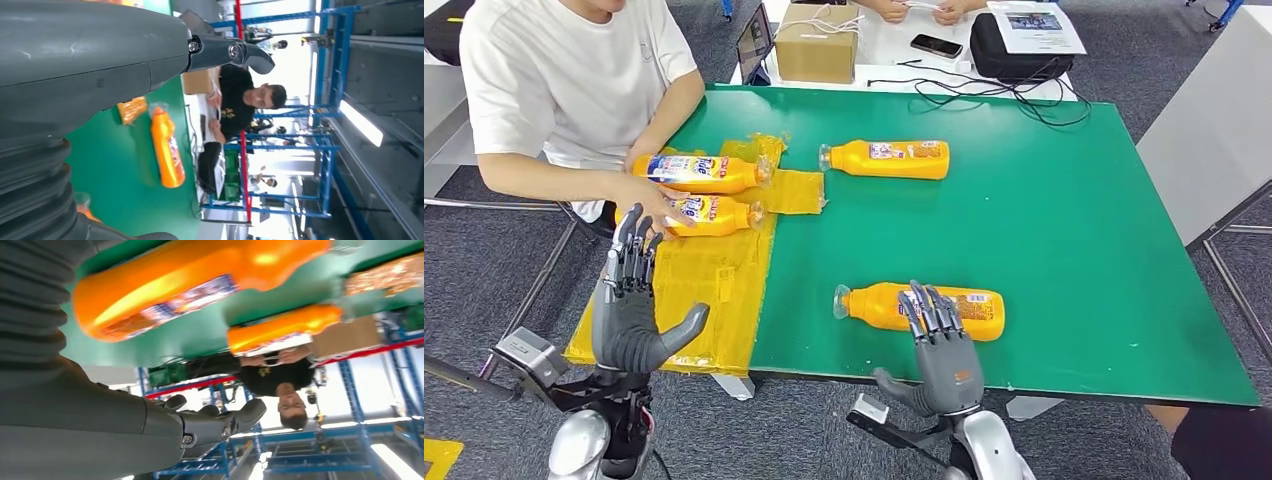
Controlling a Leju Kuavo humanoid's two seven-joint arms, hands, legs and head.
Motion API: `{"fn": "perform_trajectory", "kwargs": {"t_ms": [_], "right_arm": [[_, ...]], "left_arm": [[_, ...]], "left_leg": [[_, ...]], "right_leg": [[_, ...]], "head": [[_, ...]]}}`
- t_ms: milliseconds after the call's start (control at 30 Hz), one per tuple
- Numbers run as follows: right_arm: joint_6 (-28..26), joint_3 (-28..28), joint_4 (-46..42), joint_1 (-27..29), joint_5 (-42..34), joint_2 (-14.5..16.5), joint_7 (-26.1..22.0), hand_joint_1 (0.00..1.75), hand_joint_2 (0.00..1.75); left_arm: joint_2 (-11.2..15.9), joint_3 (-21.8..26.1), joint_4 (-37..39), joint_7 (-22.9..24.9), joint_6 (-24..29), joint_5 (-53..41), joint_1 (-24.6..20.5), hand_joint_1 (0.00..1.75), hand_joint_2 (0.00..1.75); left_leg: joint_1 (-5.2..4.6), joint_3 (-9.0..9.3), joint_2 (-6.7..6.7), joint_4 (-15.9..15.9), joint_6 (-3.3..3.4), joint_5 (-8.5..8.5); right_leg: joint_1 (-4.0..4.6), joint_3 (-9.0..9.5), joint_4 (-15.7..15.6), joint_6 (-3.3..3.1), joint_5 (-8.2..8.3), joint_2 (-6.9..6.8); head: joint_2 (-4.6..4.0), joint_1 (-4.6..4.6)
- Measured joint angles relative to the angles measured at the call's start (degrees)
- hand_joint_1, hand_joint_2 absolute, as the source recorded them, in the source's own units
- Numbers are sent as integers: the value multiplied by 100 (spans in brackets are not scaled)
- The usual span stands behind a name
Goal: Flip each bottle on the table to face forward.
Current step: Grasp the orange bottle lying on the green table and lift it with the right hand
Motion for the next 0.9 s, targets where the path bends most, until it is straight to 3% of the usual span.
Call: {"fn": "perform_trajectory", "kwargs": {"t_ms": [333, 467, 567, 900], "right_arm": [[325, -311, -62, -103, -54, -255, 134, 0, 175], [598, -497, 271, -429, -443, -315, -58, 0, 175], [626, -555, 621, -585, -537, -279, -157, 0, 175], [717, -637, 2091, -1296, -611, 13, 449, 0, 175]], "left_arm": [[-90, 117, -61, 147, 99, -116, 132, 0, 175], [-102, 127, 36, 185, 564, -524, 39, 0, 175], [-112, 132, 163, 294, 934, -696, -82, 0, 175], [-113, 170, 620, 559, 1002, -610, -312, 0, 175]], "left_leg": [[1, -1, 0, 0, 0, 2], [0, 1, 0, 1, 2, 5], [-1, 0, 0, 1, 6, 8], [0, 0, 1, 1, 6, 9]], "right_leg": [[2, -1, 1, 0, 0, 0], [0, 1, 1, 1, 2, -1], [-1, 2, 1, 3, 4, -2], [0, 0, 2, 3, 5, -1]], "head": [[0, -3], [0, -1], [0, -1], [0, 0]]}}
